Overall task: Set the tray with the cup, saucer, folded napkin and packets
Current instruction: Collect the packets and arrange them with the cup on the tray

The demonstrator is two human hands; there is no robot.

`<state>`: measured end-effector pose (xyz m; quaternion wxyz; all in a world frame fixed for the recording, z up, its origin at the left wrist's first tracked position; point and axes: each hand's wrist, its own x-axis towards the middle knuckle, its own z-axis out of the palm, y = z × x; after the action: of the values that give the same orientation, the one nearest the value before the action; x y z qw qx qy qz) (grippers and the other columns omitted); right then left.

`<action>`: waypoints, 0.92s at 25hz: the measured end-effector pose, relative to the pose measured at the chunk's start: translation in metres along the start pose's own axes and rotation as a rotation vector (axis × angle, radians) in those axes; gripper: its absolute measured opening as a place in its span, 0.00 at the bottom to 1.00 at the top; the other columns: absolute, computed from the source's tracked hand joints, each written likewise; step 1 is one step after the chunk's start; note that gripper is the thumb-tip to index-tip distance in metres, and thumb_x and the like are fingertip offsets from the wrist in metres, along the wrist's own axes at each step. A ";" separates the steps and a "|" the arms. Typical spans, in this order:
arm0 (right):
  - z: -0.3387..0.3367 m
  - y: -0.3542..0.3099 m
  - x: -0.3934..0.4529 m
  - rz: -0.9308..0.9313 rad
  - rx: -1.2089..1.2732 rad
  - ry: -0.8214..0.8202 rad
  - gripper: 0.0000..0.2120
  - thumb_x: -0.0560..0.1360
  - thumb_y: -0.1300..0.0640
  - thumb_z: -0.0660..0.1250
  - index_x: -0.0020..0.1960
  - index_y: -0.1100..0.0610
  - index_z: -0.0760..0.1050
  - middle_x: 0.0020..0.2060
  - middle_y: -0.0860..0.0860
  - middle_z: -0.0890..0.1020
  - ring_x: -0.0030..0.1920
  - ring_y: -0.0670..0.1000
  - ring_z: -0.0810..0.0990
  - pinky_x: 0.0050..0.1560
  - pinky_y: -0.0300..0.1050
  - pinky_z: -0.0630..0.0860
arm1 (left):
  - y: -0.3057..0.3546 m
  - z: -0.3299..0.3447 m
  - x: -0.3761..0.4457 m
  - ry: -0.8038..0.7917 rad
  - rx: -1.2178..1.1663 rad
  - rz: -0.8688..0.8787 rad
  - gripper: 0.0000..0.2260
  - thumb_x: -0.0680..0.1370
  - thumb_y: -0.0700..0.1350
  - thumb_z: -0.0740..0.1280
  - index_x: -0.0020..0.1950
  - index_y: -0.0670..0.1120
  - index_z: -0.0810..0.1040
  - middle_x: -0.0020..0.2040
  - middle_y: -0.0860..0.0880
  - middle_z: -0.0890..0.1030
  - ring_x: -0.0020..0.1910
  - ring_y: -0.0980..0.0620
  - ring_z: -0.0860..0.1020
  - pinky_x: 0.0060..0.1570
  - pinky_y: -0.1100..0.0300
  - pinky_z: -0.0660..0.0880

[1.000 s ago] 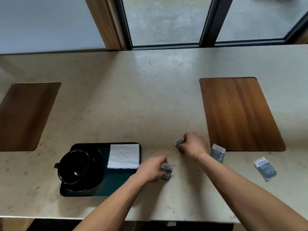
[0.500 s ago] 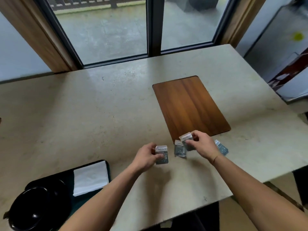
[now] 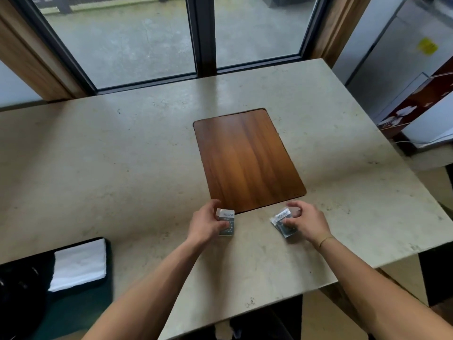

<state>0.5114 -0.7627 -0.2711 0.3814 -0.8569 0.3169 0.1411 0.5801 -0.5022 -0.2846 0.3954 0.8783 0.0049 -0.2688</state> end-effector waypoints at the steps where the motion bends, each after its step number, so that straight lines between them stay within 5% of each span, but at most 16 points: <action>1: 0.002 0.003 0.002 0.002 0.006 -0.005 0.26 0.69 0.59 0.77 0.66 0.53 0.75 0.38 0.49 0.82 0.43 0.51 0.81 0.50 0.48 0.80 | 0.001 0.002 0.002 0.015 0.024 -0.010 0.31 0.68 0.43 0.78 0.69 0.49 0.72 0.53 0.46 0.83 0.48 0.51 0.81 0.50 0.59 0.76; 6: 0.014 0.013 0.002 -0.028 -0.093 0.018 0.25 0.70 0.56 0.75 0.67 0.51 0.75 0.47 0.51 0.85 0.47 0.52 0.82 0.50 0.47 0.80 | 0.004 0.007 0.003 0.032 0.219 0.000 0.28 0.68 0.44 0.75 0.68 0.49 0.74 0.58 0.49 0.83 0.55 0.48 0.80 0.52 0.55 0.77; 10: 0.017 0.010 0.000 -0.099 -0.311 0.043 0.19 0.71 0.53 0.73 0.61 0.46 0.77 0.52 0.50 0.84 0.52 0.54 0.79 0.48 0.48 0.79 | 0.011 0.011 0.000 0.073 0.316 -0.011 0.16 0.68 0.44 0.73 0.55 0.52 0.79 0.50 0.50 0.85 0.48 0.47 0.81 0.44 0.54 0.78; 16: 0.013 0.001 0.010 -0.049 -0.426 -0.034 0.15 0.69 0.50 0.75 0.52 0.47 0.74 0.55 0.51 0.77 0.57 0.56 0.72 0.50 0.48 0.72 | 0.011 0.011 0.003 0.075 0.192 -0.074 0.14 0.66 0.40 0.75 0.48 0.50 0.77 0.48 0.49 0.81 0.43 0.50 0.78 0.40 0.57 0.75; 19: 0.014 0.002 0.011 -0.056 -0.414 -0.095 0.13 0.70 0.52 0.73 0.48 0.48 0.70 0.49 0.50 0.80 0.50 0.54 0.77 0.46 0.48 0.76 | 0.005 0.013 0.003 0.095 0.146 -0.080 0.13 0.67 0.40 0.75 0.47 0.51 0.77 0.50 0.47 0.76 0.43 0.50 0.77 0.43 0.56 0.76; 23: 0.013 0.002 0.009 -0.061 -0.336 -0.148 0.13 0.71 0.53 0.74 0.50 0.49 0.71 0.47 0.50 0.82 0.46 0.52 0.80 0.47 0.51 0.80 | -0.002 0.013 0.000 0.052 0.013 -0.134 0.13 0.69 0.38 0.74 0.50 0.49 0.79 0.48 0.48 0.84 0.46 0.50 0.81 0.47 0.55 0.79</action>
<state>0.5168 -0.7585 -0.2853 0.2592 -0.9050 0.2339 0.2432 0.5737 -0.5098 -0.2928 0.3706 0.8852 0.0722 -0.2718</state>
